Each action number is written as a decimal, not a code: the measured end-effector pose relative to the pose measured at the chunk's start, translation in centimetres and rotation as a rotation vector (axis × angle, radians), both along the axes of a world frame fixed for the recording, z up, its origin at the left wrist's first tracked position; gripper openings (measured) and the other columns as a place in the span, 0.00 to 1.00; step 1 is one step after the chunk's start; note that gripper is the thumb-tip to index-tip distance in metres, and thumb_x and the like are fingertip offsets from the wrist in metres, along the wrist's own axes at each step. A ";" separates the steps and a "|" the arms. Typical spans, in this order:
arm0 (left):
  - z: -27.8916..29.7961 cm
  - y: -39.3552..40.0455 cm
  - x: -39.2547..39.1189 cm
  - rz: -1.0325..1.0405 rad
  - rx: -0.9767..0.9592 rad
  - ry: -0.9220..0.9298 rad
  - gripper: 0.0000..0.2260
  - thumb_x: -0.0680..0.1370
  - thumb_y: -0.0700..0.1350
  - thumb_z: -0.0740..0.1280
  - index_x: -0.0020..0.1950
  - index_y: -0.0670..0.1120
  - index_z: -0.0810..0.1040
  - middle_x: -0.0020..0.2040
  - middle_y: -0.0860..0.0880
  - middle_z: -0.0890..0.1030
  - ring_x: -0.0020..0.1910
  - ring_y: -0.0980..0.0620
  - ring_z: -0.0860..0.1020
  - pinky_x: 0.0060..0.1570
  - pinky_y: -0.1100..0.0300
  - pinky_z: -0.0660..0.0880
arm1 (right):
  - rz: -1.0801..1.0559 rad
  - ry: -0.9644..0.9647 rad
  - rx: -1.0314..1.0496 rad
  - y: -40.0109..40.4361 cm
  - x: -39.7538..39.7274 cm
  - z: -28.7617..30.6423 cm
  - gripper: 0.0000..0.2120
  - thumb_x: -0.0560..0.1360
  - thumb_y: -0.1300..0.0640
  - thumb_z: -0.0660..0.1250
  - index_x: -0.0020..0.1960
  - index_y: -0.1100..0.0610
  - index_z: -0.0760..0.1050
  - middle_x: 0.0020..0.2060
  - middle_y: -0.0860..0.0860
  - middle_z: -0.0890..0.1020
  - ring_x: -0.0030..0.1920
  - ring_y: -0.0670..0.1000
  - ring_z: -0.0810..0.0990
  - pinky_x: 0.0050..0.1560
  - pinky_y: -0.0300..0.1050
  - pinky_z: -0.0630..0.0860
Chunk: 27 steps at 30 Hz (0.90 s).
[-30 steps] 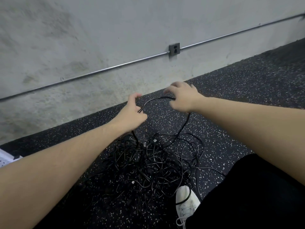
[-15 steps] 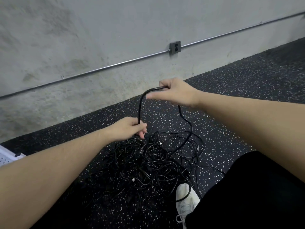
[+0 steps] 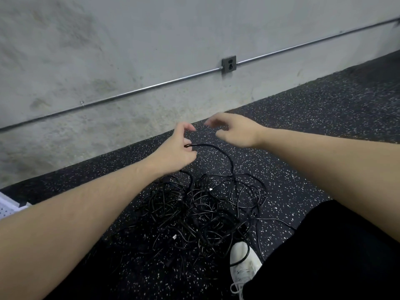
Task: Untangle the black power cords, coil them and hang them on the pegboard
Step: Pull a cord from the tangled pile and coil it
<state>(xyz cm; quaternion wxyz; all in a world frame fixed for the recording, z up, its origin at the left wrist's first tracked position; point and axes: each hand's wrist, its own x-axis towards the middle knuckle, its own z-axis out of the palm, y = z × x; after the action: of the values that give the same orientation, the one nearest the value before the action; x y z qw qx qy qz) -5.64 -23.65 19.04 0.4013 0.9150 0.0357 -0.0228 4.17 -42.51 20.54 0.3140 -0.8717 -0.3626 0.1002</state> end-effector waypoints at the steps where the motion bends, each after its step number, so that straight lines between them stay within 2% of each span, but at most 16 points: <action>1: -0.1 -0.3 0.1 -0.034 0.001 -0.011 0.23 0.81 0.36 0.66 0.67 0.55 0.59 0.46 0.46 0.79 0.43 0.56 0.78 0.43 0.52 0.76 | 0.054 0.012 -0.002 0.5 -0.5 0.2 0.18 0.80 0.60 0.62 0.68 0.50 0.74 0.62 0.47 0.80 0.59 0.46 0.78 0.60 0.38 0.71; 3: -0.4 -0.4 0.4 -0.072 0.005 -0.043 0.25 0.79 0.33 0.65 0.67 0.52 0.59 0.44 0.40 0.80 0.35 0.56 0.74 0.35 0.58 0.71 | 0.138 0.081 0.001 1.6 -1.4 0.4 0.12 0.81 0.56 0.63 0.64 0.51 0.77 0.50 0.49 0.83 0.45 0.46 0.80 0.51 0.44 0.76; 5: -0.7 -0.1 0.7 -0.060 -0.001 -0.062 0.24 0.77 0.32 0.66 0.66 0.50 0.59 0.44 0.45 0.82 0.29 0.59 0.71 0.29 0.64 0.67 | 0.179 0.169 0.001 2.4 -2.1 0.7 0.12 0.82 0.50 0.64 0.63 0.53 0.74 0.44 0.54 0.83 0.36 0.47 0.78 0.47 0.47 0.79; 6: -0.8 0.1 0.8 -0.054 -0.004 -0.064 0.24 0.77 0.32 0.67 0.65 0.50 0.60 0.42 0.47 0.81 0.28 0.60 0.70 0.29 0.65 0.67 | 0.189 0.168 -0.031 2.6 -2.2 0.7 0.15 0.82 0.47 0.64 0.64 0.54 0.73 0.43 0.53 0.82 0.34 0.46 0.77 0.45 0.46 0.79; 9: -1.3 0.2 0.9 -0.043 -0.038 -0.041 0.23 0.77 0.37 0.72 0.62 0.54 0.63 0.40 0.50 0.82 0.32 0.60 0.76 0.34 0.65 0.72 | 0.215 0.027 -0.146 2.8 -2.1 0.6 0.15 0.80 0.47 0.68 0.62 0.53 0.73 0.40 0.44 0.77 0.35 0.40 0.73 0.38 0.38 0.70; 11: -2.4 0.2 0.9 -0.068 0.011 -0.018 0.16 0.78 0.42 0.73 0.57 0.56 0.69 0.41 0.51 0.85 0.36 0.57 0.79 0.39 0.62 0.74 | 0.217 -0.004 -0.147 2.7 -1.8 0.5 0.10 0.79 0.50 0.70 0.56 0.55 0.77 0.39 0.44 0.80 0.33 0.39 0.74 0.37 0.37 0.69; 14: -3.8 0.2 0.1 -0.103 0.106 0.066 0.02 0.81 0.48 0.69 0.54 0.53 0.79 0.40 0.54 0.85 0.29 0.59 0.72 0.33 0.64 0.70 | 0.211 0.048 -0.065 2.2 -1.7 0.7 0.08 0.79 0.53 0.71 0.49 0.57 0.83 0.30 0.45 0.78 0.25 0.39 0.68 0.28 0.32 0.64; 16: -4.6 0.4 -0.3 -0.102 0.111 0.097 0.06 0.83 0.48 0.66 0.51 0.51 0.83 0.33 0.57 0.82 0.26 0.58 0.69 0.29 0.64 0.66 | 0.204 0.101 0.026 1.7 -1.6 0.9 0.06 0.78 0.52 0.72 0.49 0.55 0.84 0.32 0.49 0.79 0.28 0.44 0.69 0.29 0.35 0.64; 18: -4.5 0.6 -0.6 -0.106 0.166 0.129 0.10 0.85 0.49 0.62 0.53 0.52 0.84 0.30 0.61 0.80 0.25 0.63 0.71 0.30 0.69 0.65 | 0.177 0.144 0.109 1.3 -1.5 1.1 0.05 0.77 0.52 0.73 0.48 0.53 0.85 0.35 0.53 0.80 0.28 0.46 0.68 0.29 0.38 0.63; 19: -4.2 0.7 -0.7 -0.103 0.183 0.145 0.11 0.86 0.50 0.61 0.55 0.53 0.83 0.30 0.63 0.79 0.27 0.65 0.73 0.31 0.72 0.66 | 0.155 0.156 0.141 1.1 -1.4 1.2 0.04 0.77 0.52 0.73 0.48 0.52 0.85 0.35 0.54 0.79 0.28 0.46 0.68 0.29 0.38 0.63; 20: -4.1 0.9 -0.7 -0.092 0.184 0.141 0.12 0.86 0.52 0.60 0.57 0.55 0.83 0.34 0.64 0.80 0.33 0.67 0.77 0.35 0.72 0.68 | 0.131 0.162 0.167 0.9 -1.3 1.2 0.05 0.77 0.52 0.73 0.49 0.53 0.85 0.35 0.53 0.80 0.28 0.46 0.68 0.30 0.39 0.64; 21: -4.1 1.2 -0.6 -0.078 0.177 0.123 0.12 0.86 0.54 0.59 0.58 0.57 0.82 0.42 0.64 0.83 0.43 0.63 0.81 0.44 0.70 0.72 | 0.103 0.169 0.190 0.6 -1.1 1.2 0.06 0.77 0.52 0.73 0.50 0.53 0.85 0.34 0.52 0.81 0.29 0.46 0.70 0.31 0.39 0.65; 22: -4.1 1.5 -0.6 -0.061 0.164 0.094 0.12 0.86 0.55 0.58 0.58 0.58 0.82 0.49 0.63 0.84 0.52 0.54 0.83 0.52 0.64 0.75 | 0.075 0.187 0.218 0.3 -0.8 1.2 0.07 0.78 0.51 0.72 0.51 0.54 0.85 0.32 0.50 0.80 0.28 0.45 0.70 0.32 0.38 0.66; 23: -4.2 1.8 -0.5 -0.051 0.155 0.062 0.13 0.86 0.55 0.57 0.57 0.59 0.81 0.50 0.61 0.85 0.55 0.46 0.83 0.56 0.57 0.75 | 0.049 0.214 0.245 -0.1 -0.5 1.2 0.09 0.78 0.51 0.72 0.52 0.55 0.85 0.29 0.48 0.77 0.26 0.45 0.68 0.30 0.37 0.65; 24: -4.1 1.9 -0.7 -0.048 0.144 0.022 0.12 0.86 0.54 0.57 0.57 0.59 0.80 0.49 0.59 0.85 0.55 0.41 0.82 0.55 0.51 0.77 | 0.023 0.241 0.268 -0.4 -0.2 1.0 0.10 0.79 0.50 0.71 0.53 0.56 0.84 0.27 0.46 0.73 0.25 0.44 0.66 0.27 0.36 0.63; 27: -3.6 1.9 -0.8 0.000 0.146 -0.170 0.10 0.87 0.54 0.54 0.60 0.58 0.74 0.36 0.50 0.80 0.41 0.43 0.82 0.44 0.41 0.78 | -0.052 0.264 0.294 -1.3 0.5 0.2 0.09 0.80 0.48 0.69 0.52 0.53 0.83 0.28 0.49 0.73 0.26 0.47 0.69 0.27 0.36 0.67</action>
<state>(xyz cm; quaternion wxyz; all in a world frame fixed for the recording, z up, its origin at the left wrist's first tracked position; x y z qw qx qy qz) -6.39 -21.77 15.46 0.3351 0.9404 0.0034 0.0576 4.67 -43.83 20.77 0.4851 -0.8048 -0.3064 0.1517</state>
